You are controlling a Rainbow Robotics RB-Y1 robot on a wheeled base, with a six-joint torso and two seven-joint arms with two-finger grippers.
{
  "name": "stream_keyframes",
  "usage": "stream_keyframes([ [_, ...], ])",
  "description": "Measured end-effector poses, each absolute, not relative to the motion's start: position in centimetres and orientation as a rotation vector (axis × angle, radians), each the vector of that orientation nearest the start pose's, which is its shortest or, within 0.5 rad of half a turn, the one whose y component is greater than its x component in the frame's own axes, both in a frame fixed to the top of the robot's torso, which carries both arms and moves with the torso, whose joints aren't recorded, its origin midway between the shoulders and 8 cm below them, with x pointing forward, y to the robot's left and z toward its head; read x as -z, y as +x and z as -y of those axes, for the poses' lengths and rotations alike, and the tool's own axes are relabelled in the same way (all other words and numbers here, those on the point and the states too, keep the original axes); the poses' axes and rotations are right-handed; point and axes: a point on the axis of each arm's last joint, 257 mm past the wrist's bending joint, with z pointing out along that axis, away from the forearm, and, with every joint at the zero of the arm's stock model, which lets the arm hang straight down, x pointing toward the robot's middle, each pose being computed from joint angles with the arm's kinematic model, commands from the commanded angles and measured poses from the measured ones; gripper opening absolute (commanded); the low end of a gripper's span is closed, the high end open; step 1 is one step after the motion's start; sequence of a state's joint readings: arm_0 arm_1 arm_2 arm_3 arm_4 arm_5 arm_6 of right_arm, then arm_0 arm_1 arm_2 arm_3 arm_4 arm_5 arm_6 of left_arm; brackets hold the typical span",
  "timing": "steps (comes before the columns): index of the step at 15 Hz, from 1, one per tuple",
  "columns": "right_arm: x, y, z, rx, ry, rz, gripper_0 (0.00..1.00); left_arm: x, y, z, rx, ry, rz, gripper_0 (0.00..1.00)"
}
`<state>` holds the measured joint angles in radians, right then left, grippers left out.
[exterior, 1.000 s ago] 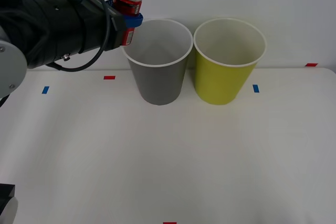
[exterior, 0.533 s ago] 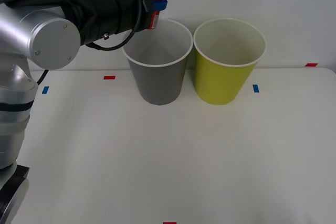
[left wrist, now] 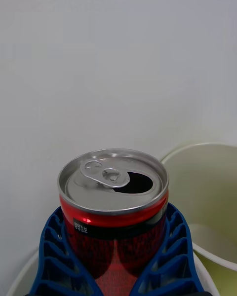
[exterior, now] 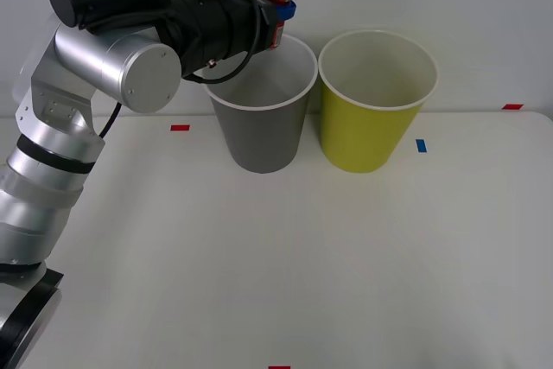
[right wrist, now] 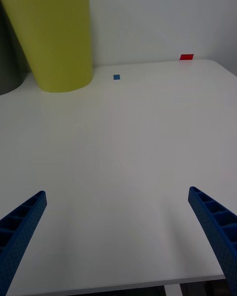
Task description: Put cans in the gray bin and PET bottles in the light green bin.
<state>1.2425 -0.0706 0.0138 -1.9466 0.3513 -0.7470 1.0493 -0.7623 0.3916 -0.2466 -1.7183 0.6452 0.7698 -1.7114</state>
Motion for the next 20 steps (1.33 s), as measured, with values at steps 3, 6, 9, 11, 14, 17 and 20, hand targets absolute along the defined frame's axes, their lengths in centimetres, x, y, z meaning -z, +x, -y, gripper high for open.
stream_keyframes([
  [3, 28.3, 15.4, 28.8, 0.005, 0.082, -1.691, 1.00, -2.9, 60.9, -1.6, 0.331, 0.643, -1.519, 0.00],
  [6, 28.3, 15.4, 28.8, 0.005, 0.082, -1.691, 1.00, -2.6, 61.6, -1.3, 0.347, 0.612, -1.506, 0.00],
  [9, 28.3, 15.4, 28.8, 0.005, 0.082, -1.691, 1.00, -3.0, 61.6, -1.1, 0.348, 0.606, -1.488, 0.00],
  [11, 28.3, 15.4, 28.8, 0.005, 0.082, -1.691, 1.00, -3.1, 61.6, -1.2, 0.347, 0.606, -1.483, 0.71],
  [14, 28.3, 15.4, 28.8, 0.005, 0.082, -1.691, 1.00, -3.2, 61.6, -1.4, 0.345, 0.608, -1.481, 1.00],
  [17, 28.3, 15.4, 28.8, 0.005, 0.082, -1.691, 1.00, -3.3, 61.6, -2.3, 0.335, 0.615, -1.483, 1.00],
  [20, 28.3, 15.4, 28.8, 0.005, 0.082, -1.691, 1.00, -4.1, 61.2, -3.0, 0.331, 0.625, -1.477, 1.00],
])
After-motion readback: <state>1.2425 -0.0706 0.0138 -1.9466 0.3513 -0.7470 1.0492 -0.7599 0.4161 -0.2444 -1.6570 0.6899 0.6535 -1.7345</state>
